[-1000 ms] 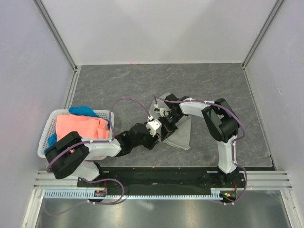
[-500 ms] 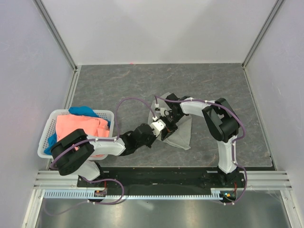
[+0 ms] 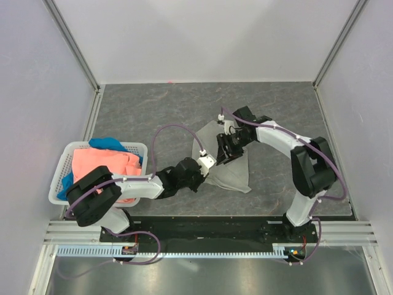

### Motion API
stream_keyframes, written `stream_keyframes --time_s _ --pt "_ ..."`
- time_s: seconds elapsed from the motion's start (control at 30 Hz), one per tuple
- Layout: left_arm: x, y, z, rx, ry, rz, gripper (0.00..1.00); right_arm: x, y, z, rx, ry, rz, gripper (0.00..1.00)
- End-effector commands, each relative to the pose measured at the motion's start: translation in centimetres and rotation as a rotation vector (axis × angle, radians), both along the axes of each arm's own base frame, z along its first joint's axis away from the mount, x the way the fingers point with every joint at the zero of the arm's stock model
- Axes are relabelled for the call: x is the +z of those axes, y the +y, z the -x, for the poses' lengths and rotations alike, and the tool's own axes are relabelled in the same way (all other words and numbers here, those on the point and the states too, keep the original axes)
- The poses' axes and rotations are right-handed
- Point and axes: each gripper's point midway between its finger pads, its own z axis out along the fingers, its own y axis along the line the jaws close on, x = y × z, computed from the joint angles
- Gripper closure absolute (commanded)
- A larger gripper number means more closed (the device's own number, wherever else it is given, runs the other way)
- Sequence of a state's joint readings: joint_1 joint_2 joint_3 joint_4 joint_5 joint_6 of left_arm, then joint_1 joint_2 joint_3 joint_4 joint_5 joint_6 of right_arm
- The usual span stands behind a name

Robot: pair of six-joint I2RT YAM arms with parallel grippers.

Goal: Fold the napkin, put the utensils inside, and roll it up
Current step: Roll the napkin with the utensil

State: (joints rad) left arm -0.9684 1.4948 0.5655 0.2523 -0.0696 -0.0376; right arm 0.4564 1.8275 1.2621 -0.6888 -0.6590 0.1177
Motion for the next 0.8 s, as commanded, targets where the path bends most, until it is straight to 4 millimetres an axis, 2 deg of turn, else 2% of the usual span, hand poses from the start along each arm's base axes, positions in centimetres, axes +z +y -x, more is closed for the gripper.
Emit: stream_keyframes --time_s 0.0,0.03,0.07,0.1,0.13,0.17,0.2,0.23,0.27,0.3,0.33,0.37,0.4,0.6,0.77 --pt "0.2 -0.6 2.2 -0.027 0.165 0.056 0.98 1.5 -1.8 0.9 -0.013 -0.144 0.002 0.41" --pt "0.3 -0.8 2.6 -0.042 0.201 0.074 0.98 1.8 -1.9 1.0 -0.016 -0.176 -0.011 0.4" --pt "0.4 -0.8 2.8 -0.046 0.222 0.085 0.98 2.2 -1.8 0.3 -0.033 -0.246 -0.02 0.39" --pt "0.5 -0.8 3.0 -0.042 0.253 0.097 0.98 2.5 -2.4 1.3 -0.049 -0.284 -0.025 0.37" --pt "0.6 -0.8 3.2 -0.053 0.293 0.122 0.98 2.8 -2.5 1.4 -0.062 -0.324 -0.031 0.35" --pt "0.6 -0.7 3.4 -0.054 0.318 0.135 0.98 3.2 -2.6 0.4 -0.092 -0.413 -0.026 0.35" --pt "0.7 -0.8 3.4 -0.047 0.349 0.149 0.98 3.3 -2.4 1.8 -0.079 -0.457 -0.035 0.33" --pt "0.8 -0.6 3.7 -0.055 0.394 0.163 0.98 4.0 -1.9 1.3 -0.09 -0.533 -0.056 0.32" --pt "0.8 -0.6 3.8 -0.051 0.423 0.173 0.98 4.6 -1.5 1.9 -0.092 -0.596 -0.052 0.32" --pt "1.1 -0.7 3.8 -0.054 0.44 0.182 0.98 3.6 -1.6 2.6 -0.086 -0.606 -0.036 0.31" --pt "1.2 -0.6 3.8 -0.053 0.469 0.188 0.98 4.0 -1.1 2.5 -0.08 -0.652 -0.043 0.3" --pt "1.3 -0.6 3.8 -0.048 0.486 0.196 0.98 3.8 -0.3 3.4 -0.043 -0.67 -0.045 0.3" --pt "1.7 -0.8 3.7 -0.048 0.496 0.207 0.98 3.3 -0.5 3.2 -0.047 -0.698 -0.003 0.3" --pt "2.6 -0.4 3.1 -0.026 0.58 0.256 0.98 2.0 2.1 4.2 0.105 -0.784 0.058 0.27" --pt "1.8 0.1 3.3 -0.004 0.65 0.241 0.98 0.0 3.5 5.1 0.229 -0.77 0.085 0.28"
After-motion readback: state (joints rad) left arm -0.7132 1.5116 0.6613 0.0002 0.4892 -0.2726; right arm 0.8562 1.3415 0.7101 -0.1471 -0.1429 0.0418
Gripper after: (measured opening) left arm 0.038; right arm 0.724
